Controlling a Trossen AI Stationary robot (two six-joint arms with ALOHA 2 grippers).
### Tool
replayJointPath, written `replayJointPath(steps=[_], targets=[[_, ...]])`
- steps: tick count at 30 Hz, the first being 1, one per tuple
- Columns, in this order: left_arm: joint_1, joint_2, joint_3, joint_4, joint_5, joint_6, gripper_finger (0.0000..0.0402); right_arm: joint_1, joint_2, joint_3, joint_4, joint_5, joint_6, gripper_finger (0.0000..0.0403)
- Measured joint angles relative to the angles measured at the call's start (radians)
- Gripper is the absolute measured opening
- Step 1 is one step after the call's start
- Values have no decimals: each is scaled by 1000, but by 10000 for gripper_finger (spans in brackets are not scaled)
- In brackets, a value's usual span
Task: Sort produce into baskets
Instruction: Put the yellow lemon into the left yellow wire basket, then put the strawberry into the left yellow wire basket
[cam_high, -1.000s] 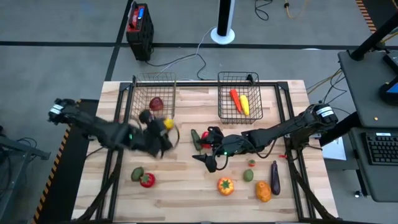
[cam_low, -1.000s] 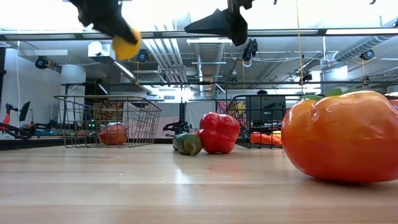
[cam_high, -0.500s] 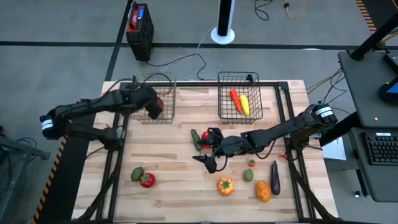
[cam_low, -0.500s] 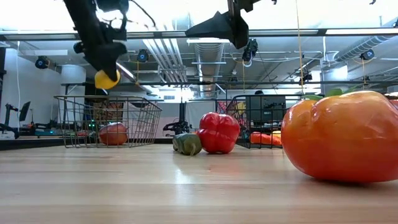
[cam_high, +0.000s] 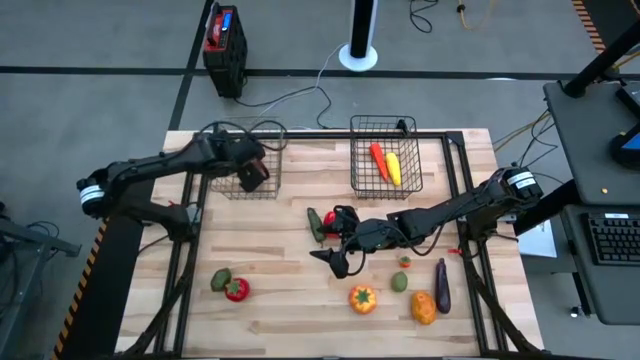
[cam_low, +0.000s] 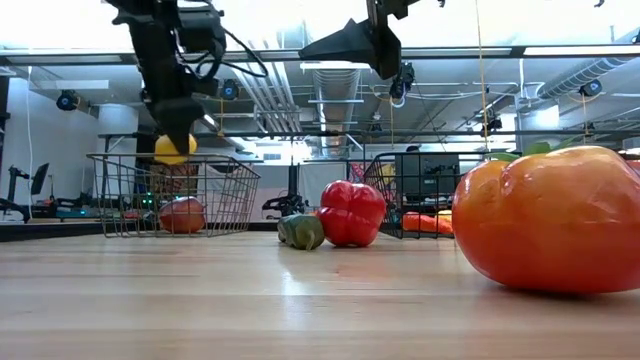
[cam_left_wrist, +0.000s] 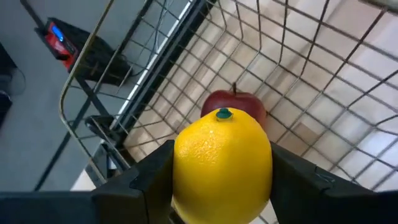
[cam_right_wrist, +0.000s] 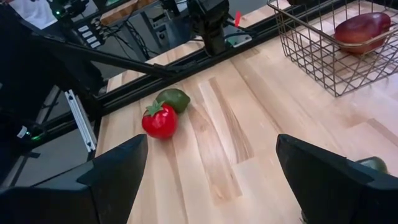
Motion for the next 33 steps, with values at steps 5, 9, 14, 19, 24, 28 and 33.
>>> replayJointPath(steps=[5, 9, 14, 19, 24, 28, 33], targets=[[1, 44, 0, 20, -115, -9, 213, 4, 1, 0, 0, 0, -3, 348], [0, 66, 0, 21, -132, -9, 254, 11, 2, 0, -1, 0, -13, 348], [-5, 70, 0, 18, -112, -10, 293, 15, 2, -1, -2, 0, -21, 348], [-48, 25, 0, 4, -107, -92, 303, 15, 2, -1, -1, 0, -32, 348], [-206, -62, 0, 4, -104, -242, 299, 15, 2, -10, 0, 0, -53, 348], [-430, -110, 0, 36, -121, -356, 296, 15, 2, -32, 0, 1, -54, 348], [-721, -117, 0, 184, -307, -413, 295, 15, 2, -50, 6, 3, -55, 348]])
